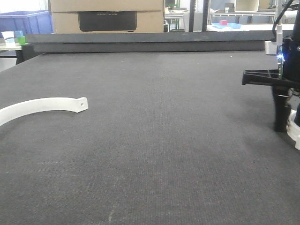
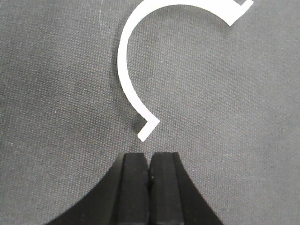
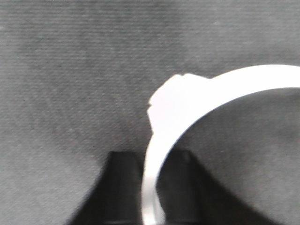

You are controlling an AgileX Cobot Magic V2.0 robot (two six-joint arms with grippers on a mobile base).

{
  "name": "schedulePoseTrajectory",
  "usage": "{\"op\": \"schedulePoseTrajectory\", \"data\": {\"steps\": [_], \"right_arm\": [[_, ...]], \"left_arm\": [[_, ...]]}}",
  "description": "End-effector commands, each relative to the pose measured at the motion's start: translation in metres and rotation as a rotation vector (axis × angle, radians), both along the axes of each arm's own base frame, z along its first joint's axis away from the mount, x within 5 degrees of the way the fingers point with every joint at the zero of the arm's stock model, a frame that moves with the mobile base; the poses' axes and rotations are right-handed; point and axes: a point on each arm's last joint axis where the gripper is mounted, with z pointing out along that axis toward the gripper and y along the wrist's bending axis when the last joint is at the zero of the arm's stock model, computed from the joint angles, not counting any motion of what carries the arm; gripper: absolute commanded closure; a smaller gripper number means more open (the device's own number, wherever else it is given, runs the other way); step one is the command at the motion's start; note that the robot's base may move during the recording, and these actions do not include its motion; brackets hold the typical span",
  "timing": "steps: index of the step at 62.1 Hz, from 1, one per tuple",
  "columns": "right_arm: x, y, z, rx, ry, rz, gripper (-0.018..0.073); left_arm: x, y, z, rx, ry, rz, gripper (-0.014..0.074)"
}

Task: Grab PVC pipe and place in blue bin
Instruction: 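Lower both grippers toward the two white pipe pieces on the table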

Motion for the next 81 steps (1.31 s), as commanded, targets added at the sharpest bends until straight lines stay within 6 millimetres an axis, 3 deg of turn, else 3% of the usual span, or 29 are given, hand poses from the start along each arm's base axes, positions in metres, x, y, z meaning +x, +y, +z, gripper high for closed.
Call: {"op": "schedulePoseTrajectory", "data": {"steps": [1, 12, 24, 36, 46, 56, 66, 81], "right_arm": [[0.001, -0.005, -0.004, -0.046, 0.017, 0.025, 0.0729], [-0.006, -0.006, 0.006, -0.061, 0.033, 0.112, 0.0727], [-0.020, -0.006, 0.044, -0.057, -0.074, 0.228, 0.0727], [-0.041, 0.004, 0.082, -0.048, -0.189, 0.317, 0.0727], [-0.054, 0.012, 0.104, -0.029, -0.291, 0.353, 0.0727], [-0.057, 0.015, 0.108, -0.023, -0.308, 0.362, 0.0727], [-0.060, 0.014, 0.106, -0.027, -0.269, 0.363, 0.0727], [-0.061, 0.013, 0.105, -0.030, -0.251, 0.364, 0.0727]], "left_arm": [[0.003, 0.001, 0.001, -0.001, -0.039, 0.011, 0.0707], [0.007, 0.001, 0.013, -0.004, -0.053, 0.008, 0.0707], [0.012, 0.001, 0.028, -0.006, -0.095, 0.007, 0.0707], [0.018, 0.000, 0.026, -0.003, -0.087, 0.008, 0.0707], [0.041, -0.001, 0.021, 0.000, 0.015, -0.001, 0.0707], [0.074, 0.000, 0.008, 0.041, 0.108, -0.010, 0.0707], [0.103, 0.004, -0.021, 0.109, 0.241, -0.025, 0.0707], [0.123, 0.008, -0.062, 0.179, 0.360, -0.047, 0.0703]]}}
